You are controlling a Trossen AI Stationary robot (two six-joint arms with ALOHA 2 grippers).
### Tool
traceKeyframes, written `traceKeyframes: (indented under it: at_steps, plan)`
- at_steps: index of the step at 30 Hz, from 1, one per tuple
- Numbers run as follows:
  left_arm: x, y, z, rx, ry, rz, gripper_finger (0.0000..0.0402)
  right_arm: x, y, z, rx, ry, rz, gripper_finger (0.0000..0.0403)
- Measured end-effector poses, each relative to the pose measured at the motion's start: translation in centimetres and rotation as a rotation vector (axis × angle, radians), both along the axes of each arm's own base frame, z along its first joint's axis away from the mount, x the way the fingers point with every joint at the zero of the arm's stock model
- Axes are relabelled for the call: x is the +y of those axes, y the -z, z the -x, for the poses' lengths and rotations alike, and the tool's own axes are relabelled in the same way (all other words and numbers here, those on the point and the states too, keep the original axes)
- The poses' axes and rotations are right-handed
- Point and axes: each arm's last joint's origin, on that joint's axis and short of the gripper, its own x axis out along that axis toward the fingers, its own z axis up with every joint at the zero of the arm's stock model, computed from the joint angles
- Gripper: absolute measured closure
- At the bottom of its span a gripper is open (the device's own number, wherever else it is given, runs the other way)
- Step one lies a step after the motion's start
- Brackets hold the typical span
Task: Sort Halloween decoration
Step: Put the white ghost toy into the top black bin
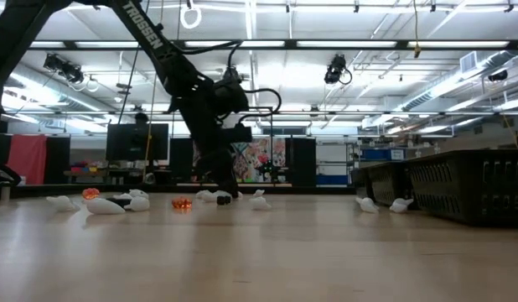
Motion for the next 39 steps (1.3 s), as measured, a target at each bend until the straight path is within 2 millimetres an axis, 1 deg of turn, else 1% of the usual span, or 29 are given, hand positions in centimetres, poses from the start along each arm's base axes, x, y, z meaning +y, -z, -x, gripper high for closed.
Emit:
traceKeyframes:
  at_steps: [5, 9, 24, 26, 28, 31, 39]
  plan:
    - [0.3, 0.3, 0.0, 0.001, -0.038, 0.008, 0.0188, 0.0, 0.0, -0.1, -0.01, -0.006, -0.008, 0.0224]
    - [0.3, 0.4, 0.0, 0.006, -0.042, 0.007, 0.021, 0.0, -0.1, -0.1, -0.012, -0.006, -0.009, 0.0224]
    - [0.4, 0.5, 0.2, 0.029, -0.053, -0.008, 0.0348, 0.0, -0.1, -0.1, -0.011, -0.008, -0.01, 0.0224]
    - [0.4, 0.5, 0.2, 0.031, -0.055, -0.008, 0.0362, 0.0, -0.1, -0.1, -0.008, -0.011, -0.008, 0.0224]
    - [0.4, 0.5, 0.2, 0.033, -0.055, -0.007, 0.0368, 0.0, -0.1, -0.1, -0.008, -0.012, -0.007, 0.0224]
    - [0.4, 0.4, 0.1, 0.038, -0.053, -0.004, 0.0367, 0.0, 0.0, -0.1, -0.002, -0.017, -0.002, 0.0224]
    - [0.6, -0.7, -0.8, 0.035, -0.055, -0.002, 0.0365, 0.0, 0.0, -0.1, 0.007, -0.026, 0.006, 0.0224]
